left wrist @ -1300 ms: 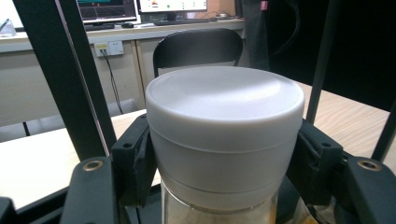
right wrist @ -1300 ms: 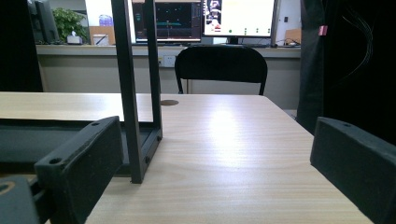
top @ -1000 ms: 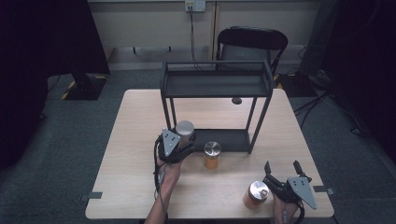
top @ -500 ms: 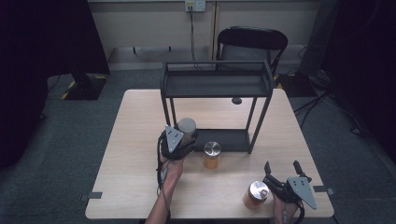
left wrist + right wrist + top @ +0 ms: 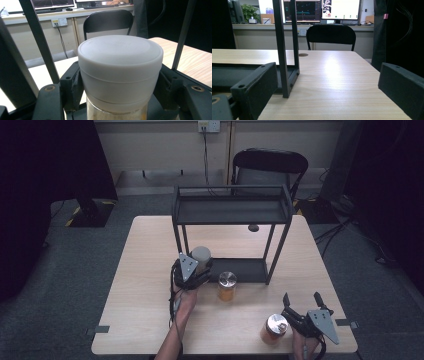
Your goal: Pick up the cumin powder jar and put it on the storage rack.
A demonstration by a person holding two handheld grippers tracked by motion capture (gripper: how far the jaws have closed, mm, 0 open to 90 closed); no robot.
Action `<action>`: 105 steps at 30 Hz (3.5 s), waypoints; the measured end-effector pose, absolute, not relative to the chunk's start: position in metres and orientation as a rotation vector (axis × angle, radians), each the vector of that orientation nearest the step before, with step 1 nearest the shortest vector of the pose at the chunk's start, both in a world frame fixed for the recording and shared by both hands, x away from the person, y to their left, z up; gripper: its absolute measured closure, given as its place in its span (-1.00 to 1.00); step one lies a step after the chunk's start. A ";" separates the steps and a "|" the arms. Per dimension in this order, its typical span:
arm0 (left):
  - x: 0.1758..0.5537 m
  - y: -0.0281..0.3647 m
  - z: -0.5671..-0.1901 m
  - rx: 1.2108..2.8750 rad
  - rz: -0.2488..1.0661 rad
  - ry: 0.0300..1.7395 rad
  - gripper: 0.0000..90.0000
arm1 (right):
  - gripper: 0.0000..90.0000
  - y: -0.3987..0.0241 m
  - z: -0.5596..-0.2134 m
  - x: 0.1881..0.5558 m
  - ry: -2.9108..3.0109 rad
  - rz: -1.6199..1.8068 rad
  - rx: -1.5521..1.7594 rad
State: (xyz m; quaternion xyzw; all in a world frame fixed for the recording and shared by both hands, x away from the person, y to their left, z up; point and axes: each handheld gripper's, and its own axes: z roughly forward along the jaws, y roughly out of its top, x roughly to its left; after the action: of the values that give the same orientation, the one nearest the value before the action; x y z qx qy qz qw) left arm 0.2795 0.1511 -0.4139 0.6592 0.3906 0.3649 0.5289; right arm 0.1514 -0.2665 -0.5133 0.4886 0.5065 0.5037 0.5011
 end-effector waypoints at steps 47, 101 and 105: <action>0.303 0.126 -0.425 1.586 0.875 0.977 -0.25 | -0.96 -0.268 -0.514 0.151 1.233 1.227 1.172; 0.308 0.124 -0.412 1.574 0.861 0.970 -0.47 | -0.96 -0.268 -0.514 0.151 1.234 1.228 1.171; 0.307 0.124 -0.411 1.574 0.860 0.967 -0.50 | -0.96 -0.268 -0.513 0.151 1.235 1.227 1.172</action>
State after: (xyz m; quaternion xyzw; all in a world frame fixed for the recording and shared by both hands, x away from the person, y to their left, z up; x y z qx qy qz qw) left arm 0.3070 0.1240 -0.4105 0.6577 0.4041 0.3595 0.5242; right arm 0.1510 -0.2684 -0.5135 0.4843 0.5101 0.5070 0.4981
